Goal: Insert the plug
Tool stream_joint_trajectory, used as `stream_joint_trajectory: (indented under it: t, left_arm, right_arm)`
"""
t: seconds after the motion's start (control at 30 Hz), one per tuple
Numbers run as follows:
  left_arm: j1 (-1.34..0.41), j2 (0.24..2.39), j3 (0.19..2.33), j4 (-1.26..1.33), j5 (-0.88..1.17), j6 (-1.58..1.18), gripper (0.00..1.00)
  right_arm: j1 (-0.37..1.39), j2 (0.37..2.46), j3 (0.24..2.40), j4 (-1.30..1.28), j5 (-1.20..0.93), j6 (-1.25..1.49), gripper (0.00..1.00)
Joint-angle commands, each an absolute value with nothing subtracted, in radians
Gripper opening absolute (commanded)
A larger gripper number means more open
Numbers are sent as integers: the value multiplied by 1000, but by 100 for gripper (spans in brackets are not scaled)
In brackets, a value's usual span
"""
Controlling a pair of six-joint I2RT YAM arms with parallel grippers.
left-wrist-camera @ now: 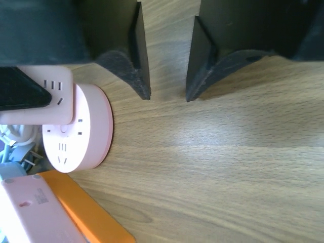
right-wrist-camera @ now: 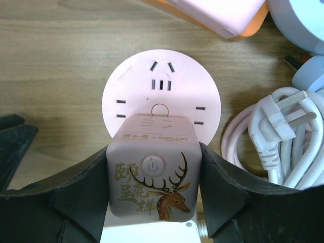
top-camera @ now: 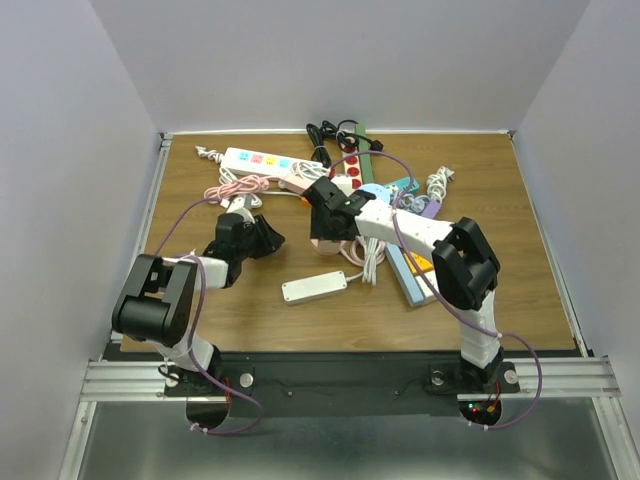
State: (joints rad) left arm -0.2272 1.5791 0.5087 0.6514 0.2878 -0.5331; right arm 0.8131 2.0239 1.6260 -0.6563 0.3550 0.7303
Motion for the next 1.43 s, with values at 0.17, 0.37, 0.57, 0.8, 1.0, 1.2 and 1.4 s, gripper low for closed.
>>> stream_joint_trajectory:
  t: [0.17, 0.37, 0.57, 0.8, 1.0, 1.2, 1.4]
  left_arm:
    - [-219, 1382, 499, 560, 170, -482, 65]
    - [-218, 1267, 486, 503, 114, -506, 74]
    - [-218, 1184, 526, 405, 112, -541, 74]
    - [-218, 1037, 620, 253, 51, -537, 75]
    - [-219, 907, 696, 163, -61, -503, 76]
    - [-219, 865, 735, 100, -152, -488, 79]
    - [-219, 851, 793, 67, -233, -465, 80]
  right_arm:
    - [818, 1928, 1765, -808, 426, 603, 92]
    - [816, 1824, 1752, -789, 451, 520, 100]
    - [693, 1580, 1462, -511, 381, 459, 100]
    - [422, 1320, 1181, -279, 301, 416, 100]
    - [206, 1136, 1016, -167, 279, 390, 100]
    - [123, 1065, 951, -132, 307, 377, 100]
    - [115, 1006, 934, -114, 318, 365, 100]
